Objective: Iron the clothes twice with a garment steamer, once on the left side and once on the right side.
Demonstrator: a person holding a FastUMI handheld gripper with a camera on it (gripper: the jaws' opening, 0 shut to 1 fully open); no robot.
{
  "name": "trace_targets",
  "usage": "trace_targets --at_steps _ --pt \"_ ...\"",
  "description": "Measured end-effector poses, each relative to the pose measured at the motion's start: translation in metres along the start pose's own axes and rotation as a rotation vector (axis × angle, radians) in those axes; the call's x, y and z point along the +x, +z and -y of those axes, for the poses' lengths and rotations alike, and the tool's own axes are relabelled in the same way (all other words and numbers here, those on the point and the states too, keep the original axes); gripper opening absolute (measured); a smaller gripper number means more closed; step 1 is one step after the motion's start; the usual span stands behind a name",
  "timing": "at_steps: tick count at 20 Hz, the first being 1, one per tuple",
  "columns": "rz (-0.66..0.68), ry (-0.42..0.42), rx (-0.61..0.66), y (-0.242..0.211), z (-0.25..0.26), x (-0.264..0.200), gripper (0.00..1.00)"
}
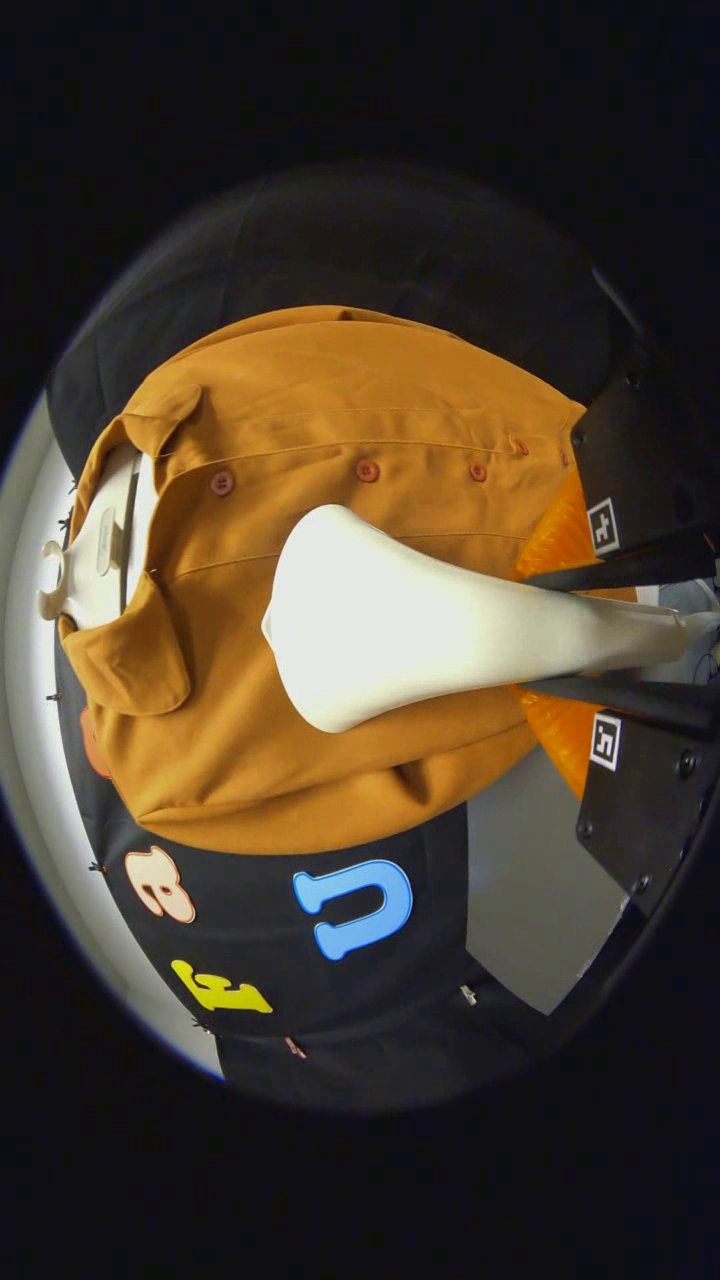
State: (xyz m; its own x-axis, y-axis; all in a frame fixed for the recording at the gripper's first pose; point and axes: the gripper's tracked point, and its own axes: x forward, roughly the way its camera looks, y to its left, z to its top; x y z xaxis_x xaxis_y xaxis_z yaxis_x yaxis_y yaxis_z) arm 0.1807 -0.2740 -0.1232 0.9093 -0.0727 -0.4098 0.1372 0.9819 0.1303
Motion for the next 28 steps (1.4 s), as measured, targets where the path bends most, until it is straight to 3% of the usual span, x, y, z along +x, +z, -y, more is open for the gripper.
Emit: trace_targets --at_steps 28 --pt "-0.385 -0.059 0.049 -0.177 0.054 0.023 0.43"
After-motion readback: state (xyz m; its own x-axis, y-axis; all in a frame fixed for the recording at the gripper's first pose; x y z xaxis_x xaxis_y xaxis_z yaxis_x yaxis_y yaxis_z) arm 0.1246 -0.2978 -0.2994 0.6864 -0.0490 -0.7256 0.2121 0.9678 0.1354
